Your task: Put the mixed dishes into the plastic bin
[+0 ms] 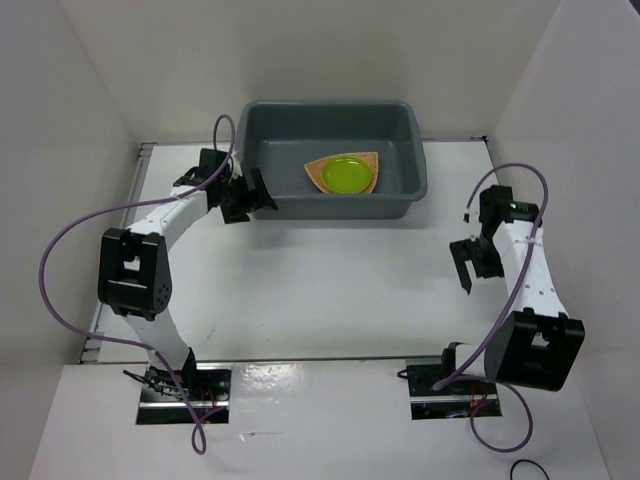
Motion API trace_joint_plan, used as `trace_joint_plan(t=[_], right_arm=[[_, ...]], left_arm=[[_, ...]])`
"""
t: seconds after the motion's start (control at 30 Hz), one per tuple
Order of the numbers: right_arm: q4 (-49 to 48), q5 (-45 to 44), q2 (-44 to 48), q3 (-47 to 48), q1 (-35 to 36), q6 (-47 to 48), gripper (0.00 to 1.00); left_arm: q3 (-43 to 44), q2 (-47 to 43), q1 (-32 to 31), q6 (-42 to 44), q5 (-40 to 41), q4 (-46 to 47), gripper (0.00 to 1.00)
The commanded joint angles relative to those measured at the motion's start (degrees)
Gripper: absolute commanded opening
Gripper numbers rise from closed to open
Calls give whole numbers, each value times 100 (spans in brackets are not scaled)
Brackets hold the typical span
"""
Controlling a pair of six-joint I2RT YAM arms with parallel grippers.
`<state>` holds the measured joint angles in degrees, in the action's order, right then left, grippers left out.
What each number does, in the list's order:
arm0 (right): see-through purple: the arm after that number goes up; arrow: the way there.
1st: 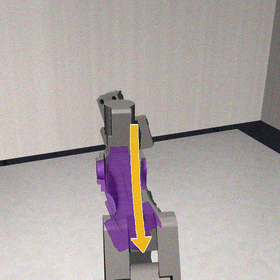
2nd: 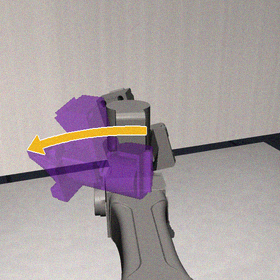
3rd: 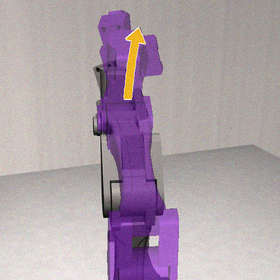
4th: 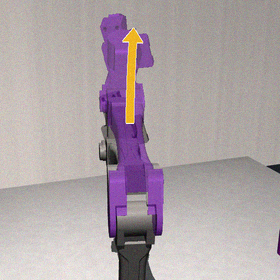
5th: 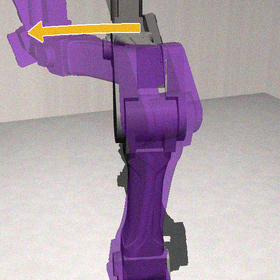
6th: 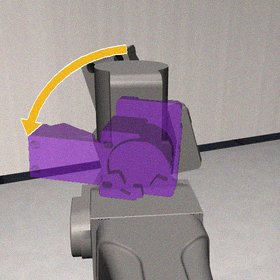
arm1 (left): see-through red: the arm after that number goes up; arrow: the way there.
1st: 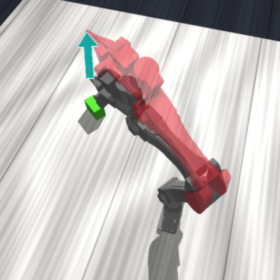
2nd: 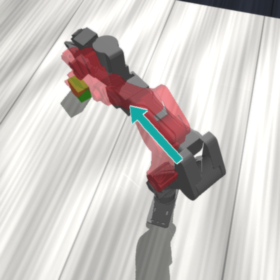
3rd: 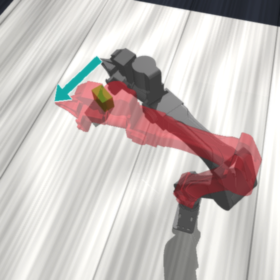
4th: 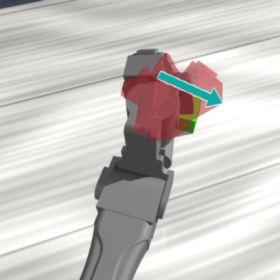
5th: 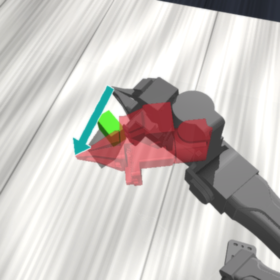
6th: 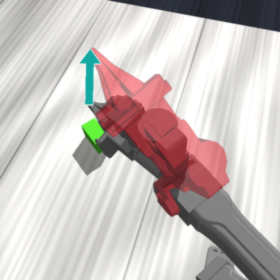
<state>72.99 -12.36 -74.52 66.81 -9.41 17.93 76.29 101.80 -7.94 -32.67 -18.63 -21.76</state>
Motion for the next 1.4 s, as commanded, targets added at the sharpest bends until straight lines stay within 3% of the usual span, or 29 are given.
trace_joint_plan(t=[0.0, 0.5, 0.87, 1.0, 1.13, 1.33, 1.37], right_arm=[[-91, 120, 438, -352, -394, 289, 98], [-198, -74, -229, -704, -1405, 605, 98], [-1313, -768, -388, -1547, -2249, 1563, 98], [-1550, -760, -520, -1662, -2249, 1634, 98], [-1822, -645, -809, -1828, -2249, 1634, 88], [-2025, -575, -923, -1943, -2249, 1634, 43], [-2026, -575, -924, -1943, -2249, 1634, 28]], left_arm=[[351, -168, 127, 146, -35, 165, 100], [316, -398, 127, 261, -88, -294, 100], [316, -450, 188, 313, -36, -294, 100], [263, -503, 241, 313, -35, -294, 100], [263, -503, 241, 313, -35, -294, 100], [211, -556, 294, 313, -35, -294, 100], [158, -556, 294, 313, -35, -294, 100]])
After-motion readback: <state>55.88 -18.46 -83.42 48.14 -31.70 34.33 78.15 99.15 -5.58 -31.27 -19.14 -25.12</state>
